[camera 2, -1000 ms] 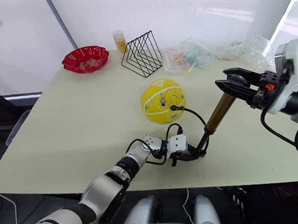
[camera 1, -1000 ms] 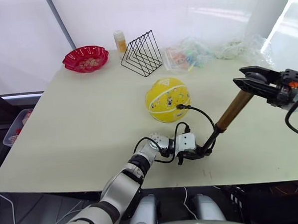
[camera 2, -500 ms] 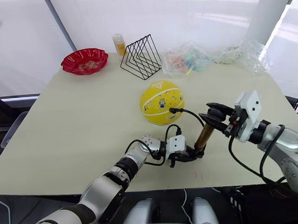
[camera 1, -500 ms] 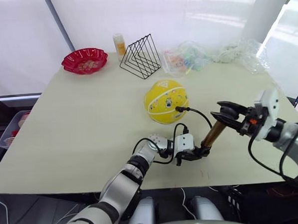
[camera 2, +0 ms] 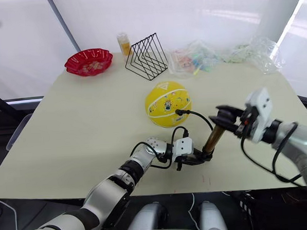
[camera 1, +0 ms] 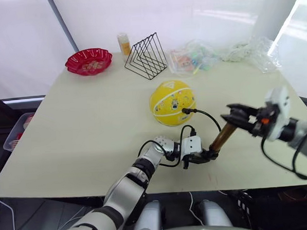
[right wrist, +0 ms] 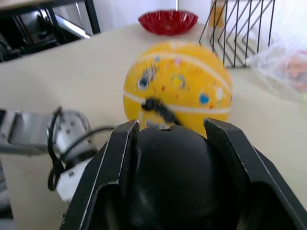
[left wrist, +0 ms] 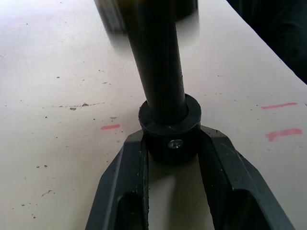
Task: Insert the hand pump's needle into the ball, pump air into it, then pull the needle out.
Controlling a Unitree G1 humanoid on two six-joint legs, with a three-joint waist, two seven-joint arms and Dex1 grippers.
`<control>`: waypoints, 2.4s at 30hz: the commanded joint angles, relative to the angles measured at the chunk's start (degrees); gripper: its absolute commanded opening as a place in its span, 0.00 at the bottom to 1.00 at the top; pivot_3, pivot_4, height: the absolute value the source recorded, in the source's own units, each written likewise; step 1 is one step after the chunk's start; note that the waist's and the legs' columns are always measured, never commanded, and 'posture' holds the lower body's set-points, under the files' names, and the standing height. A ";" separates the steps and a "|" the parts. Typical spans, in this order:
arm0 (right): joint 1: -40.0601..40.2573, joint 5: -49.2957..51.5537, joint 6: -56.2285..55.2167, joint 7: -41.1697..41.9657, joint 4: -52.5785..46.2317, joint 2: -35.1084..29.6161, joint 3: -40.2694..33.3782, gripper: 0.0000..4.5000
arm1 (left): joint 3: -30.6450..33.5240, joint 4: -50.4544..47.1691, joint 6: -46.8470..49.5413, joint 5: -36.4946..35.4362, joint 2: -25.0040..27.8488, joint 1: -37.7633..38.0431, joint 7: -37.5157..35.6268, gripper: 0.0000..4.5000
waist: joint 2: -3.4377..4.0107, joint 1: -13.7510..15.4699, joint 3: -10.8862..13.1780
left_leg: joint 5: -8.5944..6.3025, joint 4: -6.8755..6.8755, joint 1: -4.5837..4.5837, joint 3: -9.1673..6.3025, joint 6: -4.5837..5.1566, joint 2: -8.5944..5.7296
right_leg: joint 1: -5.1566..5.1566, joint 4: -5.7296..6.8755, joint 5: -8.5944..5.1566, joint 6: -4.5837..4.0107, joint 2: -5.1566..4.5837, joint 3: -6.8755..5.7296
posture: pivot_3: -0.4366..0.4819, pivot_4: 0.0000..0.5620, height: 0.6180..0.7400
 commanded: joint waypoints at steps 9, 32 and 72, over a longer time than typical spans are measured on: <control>-5.01 7.37 4.49 -4.45 -3.87 -4.91 -12.70 0.37 | -5.04 6.75 2.55 6.33 3.28 4.04 -2.65 0.22 | -0.02 -0.02 0.18 | 0.00 0.00 -0.04 0.03 0.00 -0.03 | -0.03 0.00 0.01 0.03 -0.06 0.04 | 0.48 0.27 0.97; 9.59 -14.58 -14.89 0.26 1.48 7.13 4.34 0.37 | -5.05 6.46 2.42 6.57 3.68 4.45 -2.62 0.22 | -0.74 -0.21 -0.51 | -0.02 -0.21 0.93 -0.02 -0.03 0.22 | 0.72 0.01 -0.24 -0.37 0.15 -0.03 | 0.48 0.27 0.97; 8.07 -12.90 -12.31 -0.70 -0.61 8.16 5.22 0.37 | -5.01 6.28 2.11 6.68 3.96 4.12 -2.76 0.22 | -0.60 -0.21 -0.34 | -0.04 -0.28 0.93 -0.08 -0.05 0.27 | 0.69 0.04 -0.29 -0.47 0.27 -0.05 | 0.48 0.27 0.97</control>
